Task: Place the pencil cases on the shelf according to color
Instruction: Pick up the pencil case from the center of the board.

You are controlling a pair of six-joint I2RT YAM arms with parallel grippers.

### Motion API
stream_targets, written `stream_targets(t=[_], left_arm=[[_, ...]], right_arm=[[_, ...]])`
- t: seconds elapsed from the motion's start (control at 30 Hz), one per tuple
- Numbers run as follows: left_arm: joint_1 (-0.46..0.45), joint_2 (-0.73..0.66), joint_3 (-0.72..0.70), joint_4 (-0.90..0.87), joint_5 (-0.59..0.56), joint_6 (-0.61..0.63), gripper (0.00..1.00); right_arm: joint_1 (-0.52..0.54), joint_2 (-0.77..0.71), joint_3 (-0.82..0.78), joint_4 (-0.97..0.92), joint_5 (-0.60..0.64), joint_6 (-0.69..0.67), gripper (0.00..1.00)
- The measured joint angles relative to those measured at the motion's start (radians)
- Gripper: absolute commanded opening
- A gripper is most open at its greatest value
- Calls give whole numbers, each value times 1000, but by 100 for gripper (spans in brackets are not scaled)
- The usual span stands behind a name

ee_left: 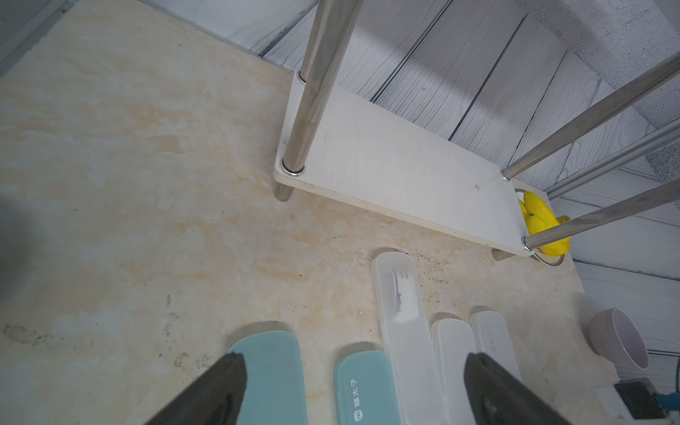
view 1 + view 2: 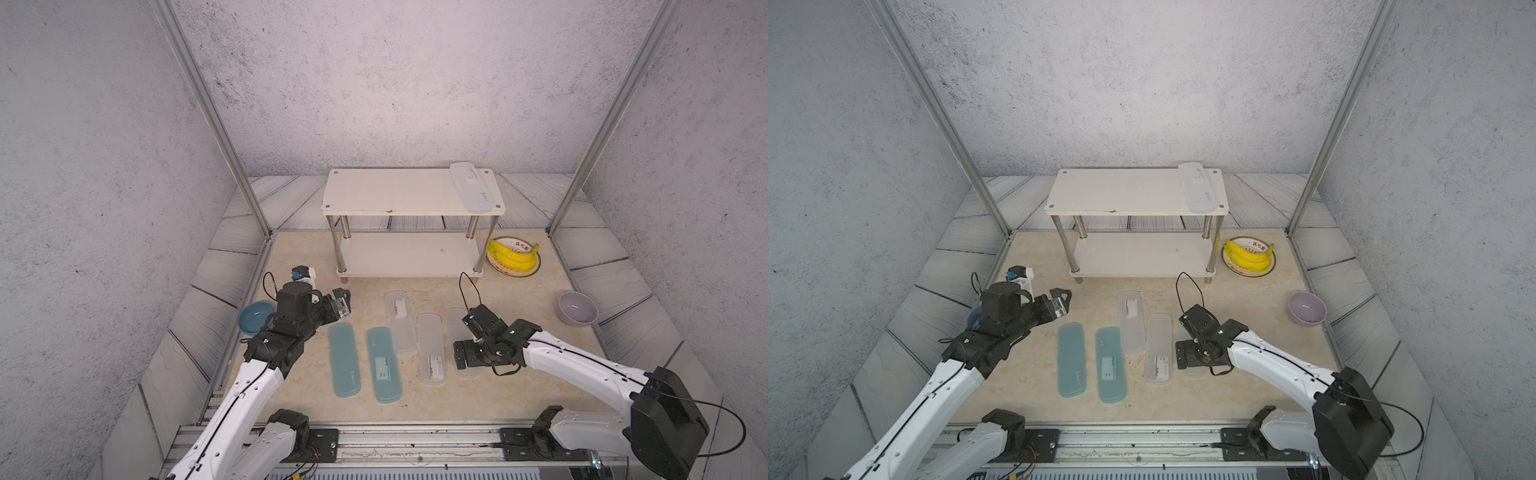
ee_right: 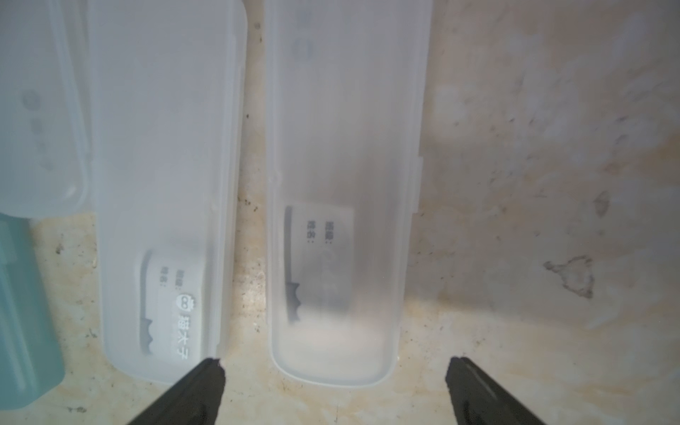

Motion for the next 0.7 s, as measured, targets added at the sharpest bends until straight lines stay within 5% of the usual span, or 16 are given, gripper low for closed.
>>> stream_targets(t=[0.7], left_arm=[[0, -9, 0, 11, -5, 15, 99]], right_arm=[[26, 146, -32, 60, 22, 90, 99]])
